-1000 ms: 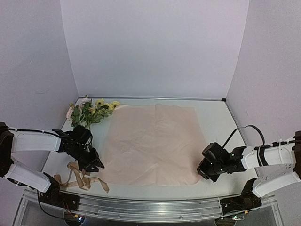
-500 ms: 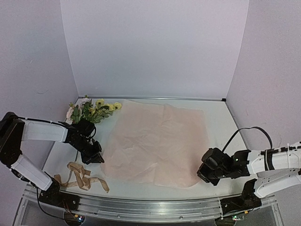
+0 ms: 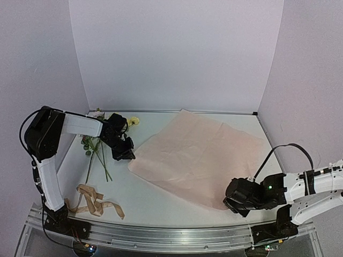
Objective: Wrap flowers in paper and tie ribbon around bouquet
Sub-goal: Rotate the flattened wrapping paper at the center of the board.
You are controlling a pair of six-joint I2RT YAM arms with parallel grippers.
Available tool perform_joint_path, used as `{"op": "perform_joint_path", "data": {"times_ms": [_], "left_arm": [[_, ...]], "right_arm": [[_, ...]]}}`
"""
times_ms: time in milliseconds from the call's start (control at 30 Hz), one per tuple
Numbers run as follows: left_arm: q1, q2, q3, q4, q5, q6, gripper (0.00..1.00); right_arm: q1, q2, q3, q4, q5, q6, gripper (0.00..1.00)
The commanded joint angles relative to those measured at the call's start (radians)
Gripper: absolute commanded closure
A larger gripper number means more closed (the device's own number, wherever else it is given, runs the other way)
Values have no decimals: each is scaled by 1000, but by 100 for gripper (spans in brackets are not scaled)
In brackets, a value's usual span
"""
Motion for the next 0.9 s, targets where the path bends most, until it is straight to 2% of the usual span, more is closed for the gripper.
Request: {"op": "perform_joint_path", "data": {"times_ms": [0,100,267,433,600,867], "left_arm": [[12,89,135,-25,-41,59,100],[15,130,189,-65,-57,106,100],[41,188,283,-126,-58,198,100],[50,218,344,-169,-81,242,100],[67,229,360,-193,-76,268,100],[82,219,341,-189,-89,275,100]], "right_arm": [[18,96,135,-12,-5,-114,92],[18,63,136,-11,14,-189,66],[4,9,161,-18,20,-302,38],[-73,18,238,-85,-57,-485,27],[-77,30,333,-152,-79,-587,18],[-84,14,463,-217,-77,-670,12]]}}
